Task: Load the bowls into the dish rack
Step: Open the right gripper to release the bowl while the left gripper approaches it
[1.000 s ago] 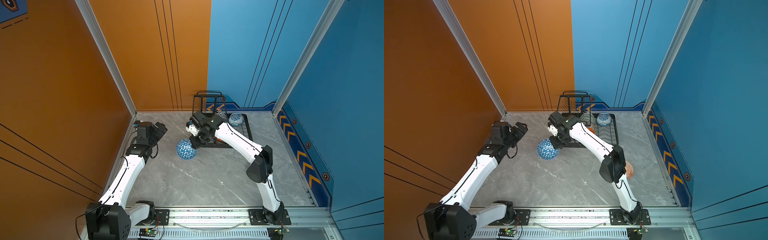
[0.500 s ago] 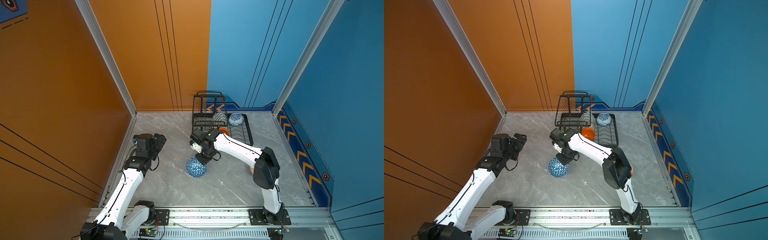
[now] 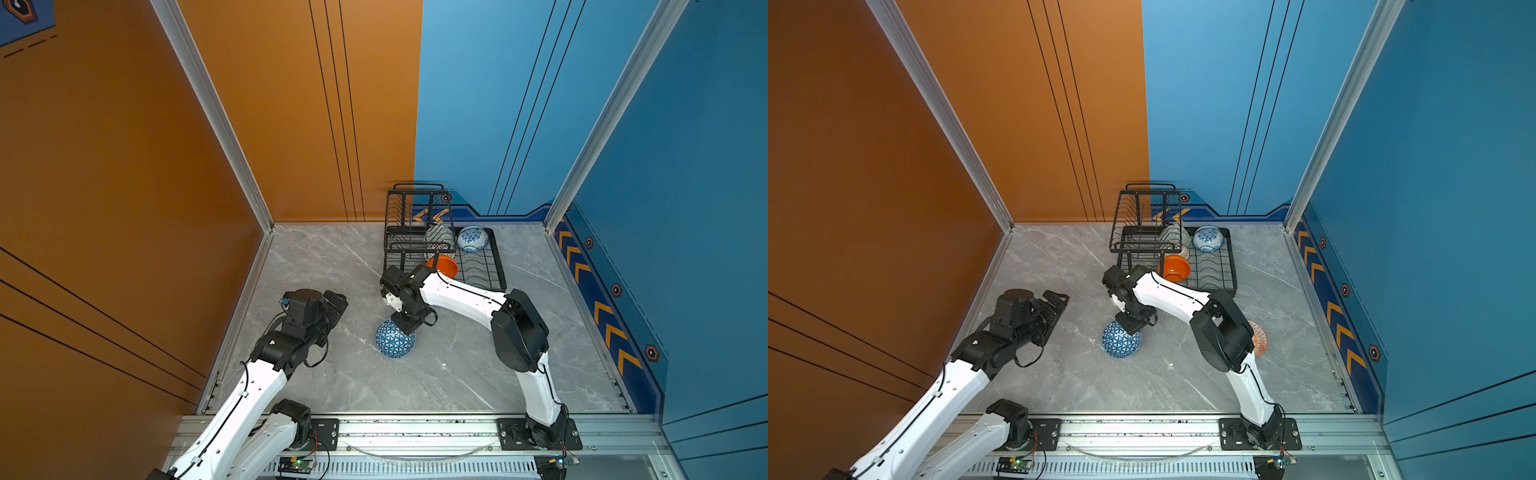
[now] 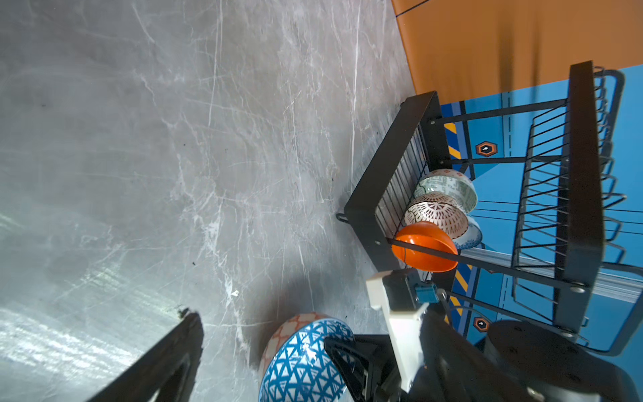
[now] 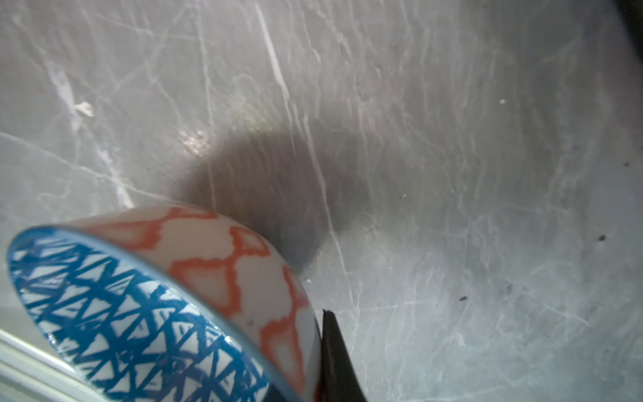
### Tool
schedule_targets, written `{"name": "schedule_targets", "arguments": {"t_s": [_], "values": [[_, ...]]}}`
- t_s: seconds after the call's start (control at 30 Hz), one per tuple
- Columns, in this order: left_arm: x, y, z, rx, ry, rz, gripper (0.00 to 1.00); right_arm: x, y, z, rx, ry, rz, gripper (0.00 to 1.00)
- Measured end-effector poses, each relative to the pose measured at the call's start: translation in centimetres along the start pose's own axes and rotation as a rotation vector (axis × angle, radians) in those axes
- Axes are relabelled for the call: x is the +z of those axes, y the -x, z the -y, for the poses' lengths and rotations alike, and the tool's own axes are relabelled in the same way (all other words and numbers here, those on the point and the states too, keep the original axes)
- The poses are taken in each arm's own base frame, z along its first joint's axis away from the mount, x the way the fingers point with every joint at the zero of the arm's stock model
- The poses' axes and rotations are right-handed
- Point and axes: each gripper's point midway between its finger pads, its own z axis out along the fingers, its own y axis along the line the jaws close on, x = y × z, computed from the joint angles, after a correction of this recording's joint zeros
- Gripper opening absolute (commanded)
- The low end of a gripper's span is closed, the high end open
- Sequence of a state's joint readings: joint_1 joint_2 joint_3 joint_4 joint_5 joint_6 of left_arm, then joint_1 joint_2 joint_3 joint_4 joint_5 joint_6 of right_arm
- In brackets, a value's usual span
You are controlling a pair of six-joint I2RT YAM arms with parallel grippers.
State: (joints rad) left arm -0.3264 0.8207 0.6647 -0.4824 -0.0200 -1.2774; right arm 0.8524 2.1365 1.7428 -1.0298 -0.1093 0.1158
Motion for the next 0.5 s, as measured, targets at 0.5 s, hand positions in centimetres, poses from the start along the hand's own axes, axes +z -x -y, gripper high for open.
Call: {"name": "schedule_targets", "arguments": {"t_s": [0.5], "values": [[1.1, -2.4, -2.2, 0.019, 0.056, -0.112, 0.98, 0.3, 1.9, 0.3, 0.017, -0.046, 0.035, 0.31]]}}
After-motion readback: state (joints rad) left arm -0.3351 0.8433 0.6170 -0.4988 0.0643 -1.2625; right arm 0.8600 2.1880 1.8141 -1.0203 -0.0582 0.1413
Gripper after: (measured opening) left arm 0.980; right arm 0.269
